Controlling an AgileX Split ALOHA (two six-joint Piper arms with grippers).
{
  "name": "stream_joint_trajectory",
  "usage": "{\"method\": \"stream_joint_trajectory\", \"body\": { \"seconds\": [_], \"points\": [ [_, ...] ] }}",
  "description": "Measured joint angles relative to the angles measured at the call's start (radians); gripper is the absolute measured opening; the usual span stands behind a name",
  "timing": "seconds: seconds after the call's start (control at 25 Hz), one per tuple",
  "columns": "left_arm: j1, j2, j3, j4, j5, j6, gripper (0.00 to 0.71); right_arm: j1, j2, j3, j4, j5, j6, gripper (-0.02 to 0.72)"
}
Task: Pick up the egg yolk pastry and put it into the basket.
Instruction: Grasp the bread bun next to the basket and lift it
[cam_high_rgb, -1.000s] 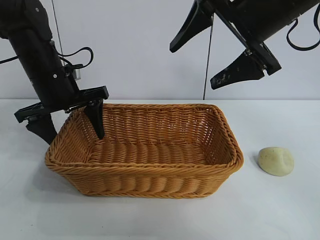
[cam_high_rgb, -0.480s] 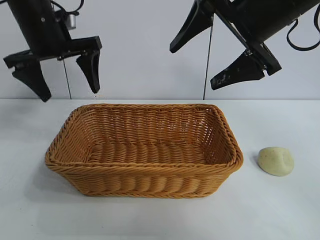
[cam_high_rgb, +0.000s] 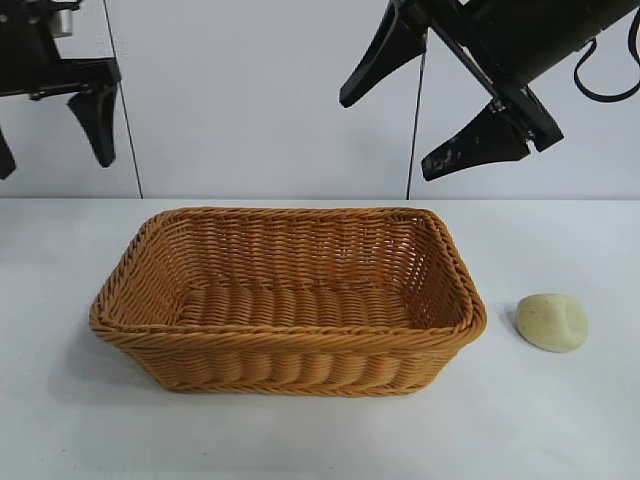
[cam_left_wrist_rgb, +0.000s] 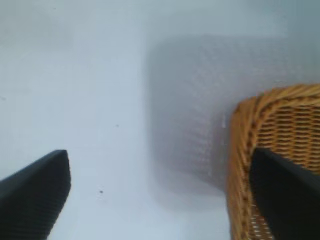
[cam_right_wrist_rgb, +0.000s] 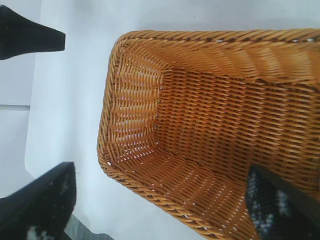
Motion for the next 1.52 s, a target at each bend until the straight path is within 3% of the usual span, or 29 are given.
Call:
{"method": "stream_joint_trajectory", "body": {
  "seconds": [0.12, 0.28, 0.52, 0.88, 1.2, 1.52],
  "points": [
    [0.033, 0.0, 0.0, 0.047, 0.002, 0.002, 0.695, 0.0, 0.0, 0.0, 0.0, 0.0, 0.0, 0.655],
    [0.034, -0.033, 0.037, 0.079, 0.002, 0.005, 0.695, 0.0, 0.0, 0.0, -0.002, 0.0, 0.0, 0.655],
    [0.034, -0.207, 0.221, 0.08, 0.002, 0.008, 0.695, 0.0, 0.0, 0.0, -0.003, 0.0, 0.0, 0.655],
    [0.034, -0.729, 0.684, 0.091, 0.003, 0.028, 0.695, 0.0, 0.0, 0.0, -0.003, 0.005, 0.001, 0.655],
    [0.034, -1.214, 1.018, 0.091, 0.011, 0.031, 0.695, 0.0, 0.0, 0.0, -0.003, 0.005, 0.001, 0.655],
    [0.034, -1.611, 1.258, 0.083, -0.162, 0.031, 0.695, 0.0, 0.0, 0.0, -0.003, 0.005, 0.001, 0.655]
  ]
}}
